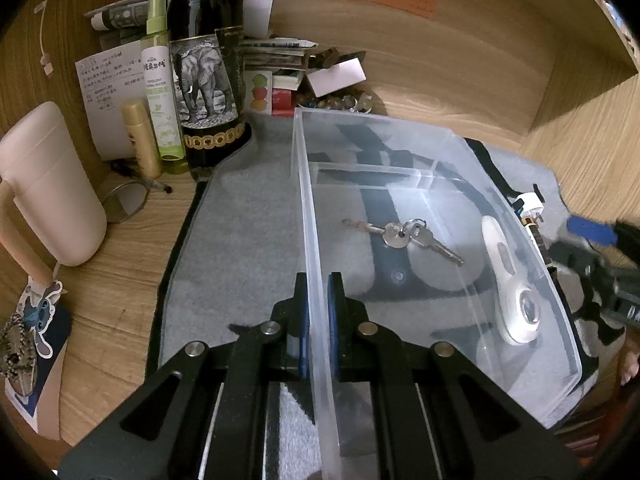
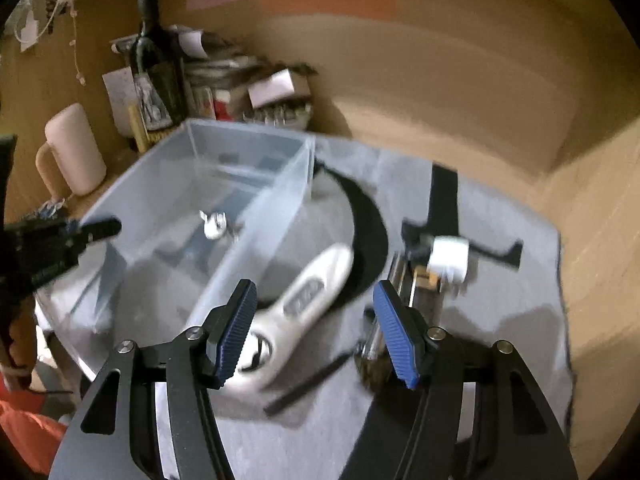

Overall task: Organize rigid objects
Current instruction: 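Grasp the white handheld device by its handle with the right tool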

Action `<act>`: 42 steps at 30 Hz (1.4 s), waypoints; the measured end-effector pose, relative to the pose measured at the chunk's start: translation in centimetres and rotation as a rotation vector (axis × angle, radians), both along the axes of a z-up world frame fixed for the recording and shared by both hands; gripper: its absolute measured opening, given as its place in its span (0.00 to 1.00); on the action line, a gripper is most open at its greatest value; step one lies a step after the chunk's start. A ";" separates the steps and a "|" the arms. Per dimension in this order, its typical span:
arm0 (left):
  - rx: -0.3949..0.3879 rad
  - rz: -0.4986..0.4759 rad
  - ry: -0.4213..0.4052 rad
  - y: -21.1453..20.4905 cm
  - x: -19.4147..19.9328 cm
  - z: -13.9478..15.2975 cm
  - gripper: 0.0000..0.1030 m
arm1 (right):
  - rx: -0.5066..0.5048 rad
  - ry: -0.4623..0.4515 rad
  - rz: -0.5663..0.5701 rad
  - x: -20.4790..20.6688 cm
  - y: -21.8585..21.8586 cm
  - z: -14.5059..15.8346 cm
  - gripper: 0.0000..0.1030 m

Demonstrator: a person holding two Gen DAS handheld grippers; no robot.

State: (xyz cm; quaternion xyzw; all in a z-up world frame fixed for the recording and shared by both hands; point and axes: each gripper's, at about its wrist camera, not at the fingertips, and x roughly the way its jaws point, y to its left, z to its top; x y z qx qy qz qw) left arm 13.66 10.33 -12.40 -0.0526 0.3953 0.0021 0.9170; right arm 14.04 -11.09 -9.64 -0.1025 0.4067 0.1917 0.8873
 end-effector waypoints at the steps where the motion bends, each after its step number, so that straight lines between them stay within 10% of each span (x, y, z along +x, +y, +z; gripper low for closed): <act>1: 0.005 0.000 0.002 -0.1 0.0 0.0 0.07 | 0.001 0.015 -0.001 -0.2 -0.2 -0.5 0.56; 35: 0.026 0.017 0.016 0.2 -0.4 0.1 0.08 | -0.006 0.092 0.091 -0.1 0.4 -4.8 0.55; 42: 0.026 0.019 0.015 0.2 -0.4 0.1 0.08 | 0.019 0.112 0.023 1.6 -0.1 -5.5 0.37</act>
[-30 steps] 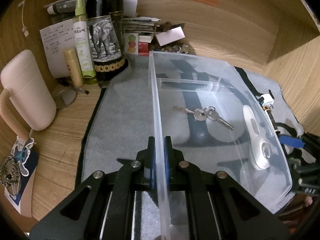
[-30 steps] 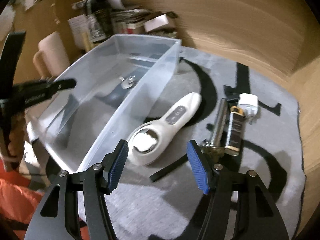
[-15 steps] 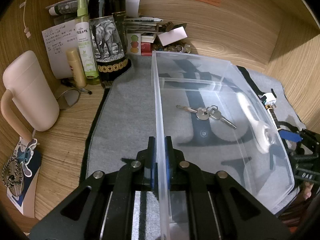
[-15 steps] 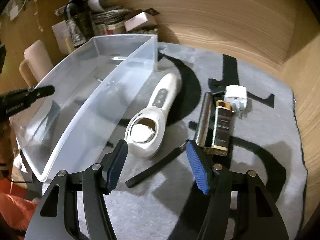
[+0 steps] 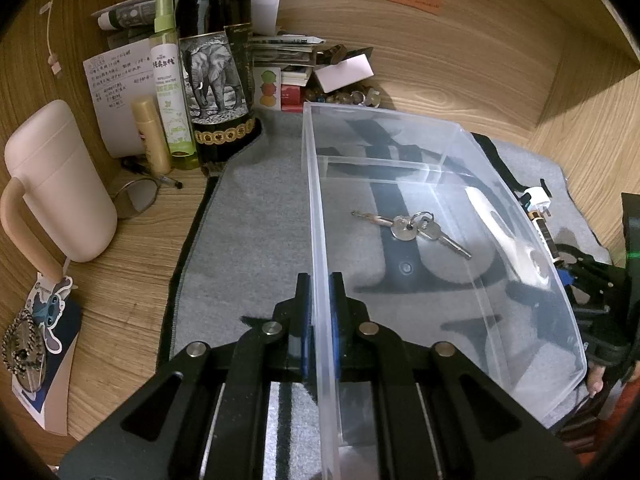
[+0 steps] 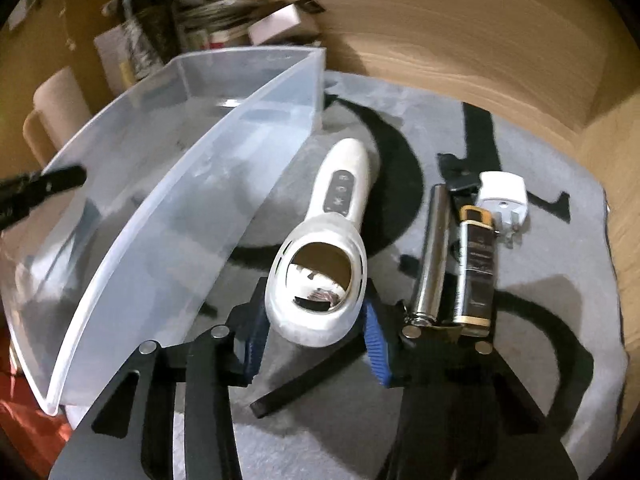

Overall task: Organize rigid objects
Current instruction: 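Grasp the white handheld device by its handle with the right tool, then lower the white device into the clear box and open the right tool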

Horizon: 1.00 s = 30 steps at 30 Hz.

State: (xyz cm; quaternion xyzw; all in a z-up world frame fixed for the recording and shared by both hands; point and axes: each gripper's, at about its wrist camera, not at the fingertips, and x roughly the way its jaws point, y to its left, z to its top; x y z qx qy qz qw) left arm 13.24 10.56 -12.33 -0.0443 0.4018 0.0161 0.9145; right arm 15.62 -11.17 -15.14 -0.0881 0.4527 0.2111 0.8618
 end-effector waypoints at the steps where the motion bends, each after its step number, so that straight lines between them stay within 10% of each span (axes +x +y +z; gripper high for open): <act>1: 0.002 -0.001 0.000 0.0 0.0 0.0 0.08 | 0.004 -0.001 -0.014 0.1 -0.3 0.1 0.36; 30: 0.034 -0.081 -0.035 -2.8 0.9 0.4 0.08 | 0.156 -0.345 -0.106 -0.7 -2.2 11.8 0.35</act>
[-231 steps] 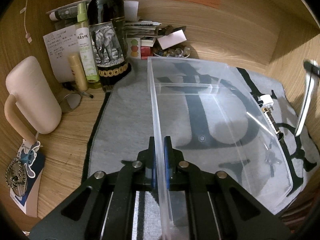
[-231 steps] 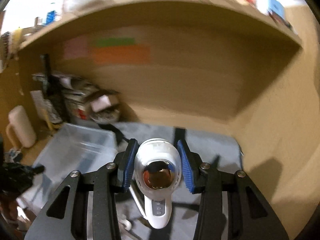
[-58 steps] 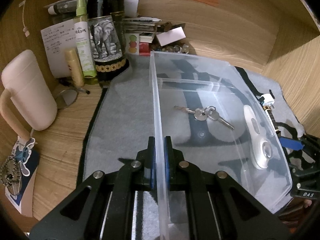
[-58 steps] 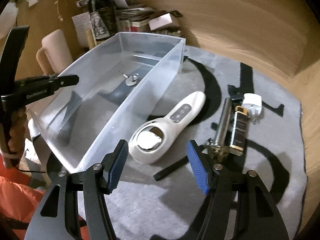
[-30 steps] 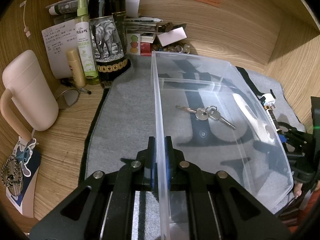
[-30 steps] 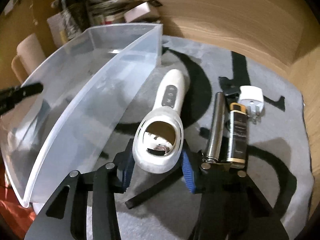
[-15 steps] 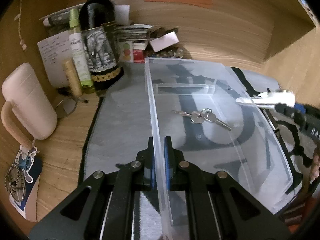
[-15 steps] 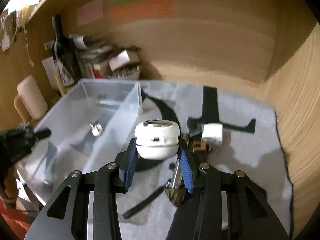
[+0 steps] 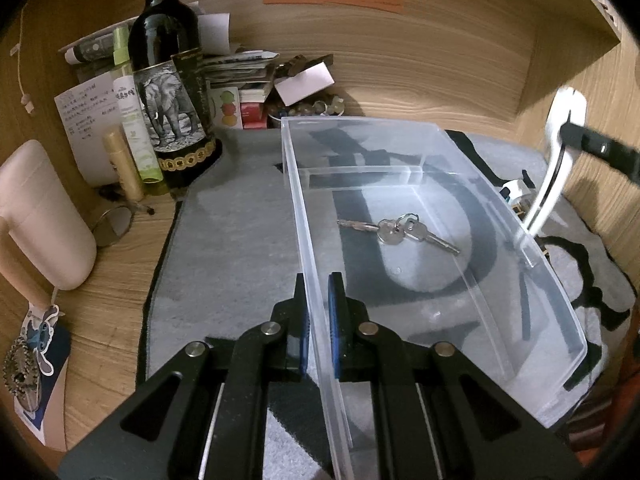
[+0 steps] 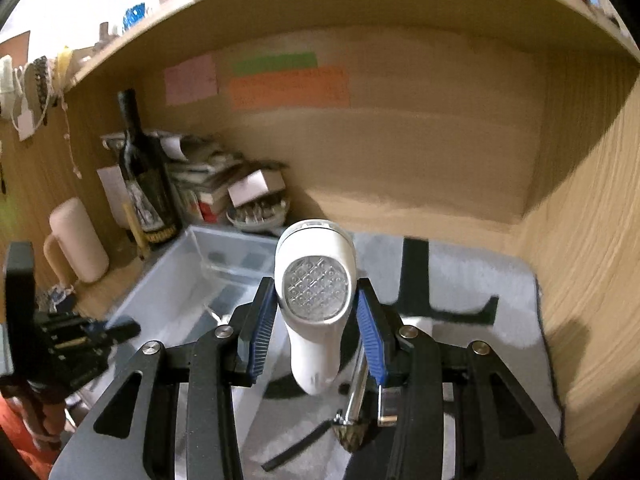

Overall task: Organize rigid objects
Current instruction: 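Lower the white device into the clear box and open the right tool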

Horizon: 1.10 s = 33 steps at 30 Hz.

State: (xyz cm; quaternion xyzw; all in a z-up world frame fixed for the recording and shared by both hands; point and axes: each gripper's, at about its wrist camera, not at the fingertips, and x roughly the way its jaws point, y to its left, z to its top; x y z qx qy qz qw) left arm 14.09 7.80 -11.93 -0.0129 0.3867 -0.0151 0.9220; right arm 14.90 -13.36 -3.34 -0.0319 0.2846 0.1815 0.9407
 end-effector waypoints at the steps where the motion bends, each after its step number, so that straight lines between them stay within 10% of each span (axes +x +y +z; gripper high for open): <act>1: 0.000 0.000 0.000 0.0 0.0 0.0 0.08 | 0.005 -0.014 0.004 -0.1 0.2 0.5 0.35; 12: -0.007 0.000 -0.003 0.0 0.0 0.0 0.08 | 0.041 -0.128 0.157 -1.5 3.9 4.4 0.35; 33: -0.031 -0.017 -0.010 0.4 0.0 -0.1 0.09 | -0.181 0.179 0.314 2.7 11.3 -4.4 0.35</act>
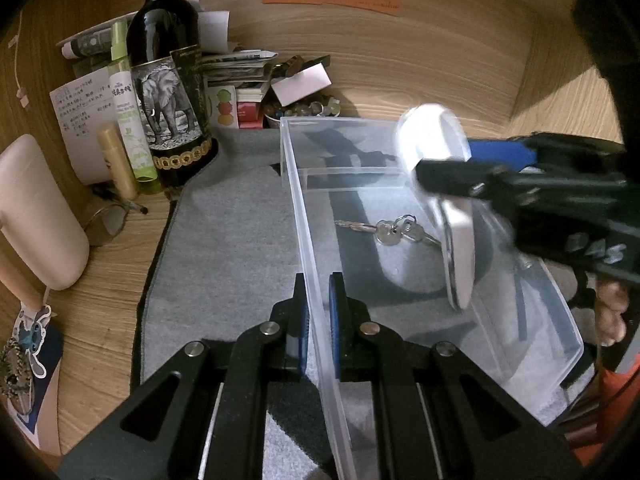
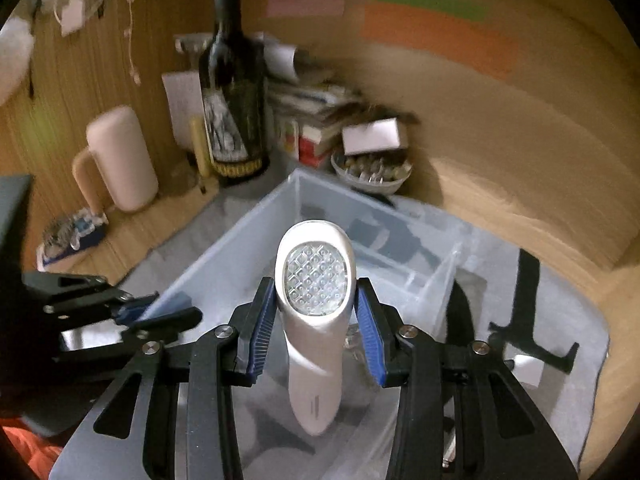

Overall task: Organize rigid objects
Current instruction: 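Lower the white device into the clear box and open the right tool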

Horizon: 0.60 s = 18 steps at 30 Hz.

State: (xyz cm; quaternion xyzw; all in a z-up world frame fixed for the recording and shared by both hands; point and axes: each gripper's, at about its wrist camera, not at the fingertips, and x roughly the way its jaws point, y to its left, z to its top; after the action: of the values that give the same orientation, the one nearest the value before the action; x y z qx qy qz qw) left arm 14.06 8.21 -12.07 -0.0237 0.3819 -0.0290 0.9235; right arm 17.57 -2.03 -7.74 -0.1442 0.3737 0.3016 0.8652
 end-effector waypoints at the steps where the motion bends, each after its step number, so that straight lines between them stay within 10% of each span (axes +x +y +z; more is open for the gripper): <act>1: 0.000 -0.001 -0.001 0.0 0.0 0.0 0.09 | -0.011 0.029 0.013 0.2 0.4 -0.4 0.35; 8: -0.005 -0.003 0.002 0.2 0.1 0.0 0.09 | -0.058 0.084 0.041 0.3 1.3 -1.8 0.36; 18: -0.009 0.005 0.012 0.1 0.4 0.2 0.09 | -0.008 -0.050 -0.029 -0.9 -1.7 1.1 0.62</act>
State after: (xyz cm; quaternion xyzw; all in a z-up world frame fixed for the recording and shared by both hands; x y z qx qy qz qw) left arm 14.44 8.29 -11.91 -0.0287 0.3874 -0.0284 0.9210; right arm 16.71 -3.69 -6.65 -0.1499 0.3551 0.2837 0.8781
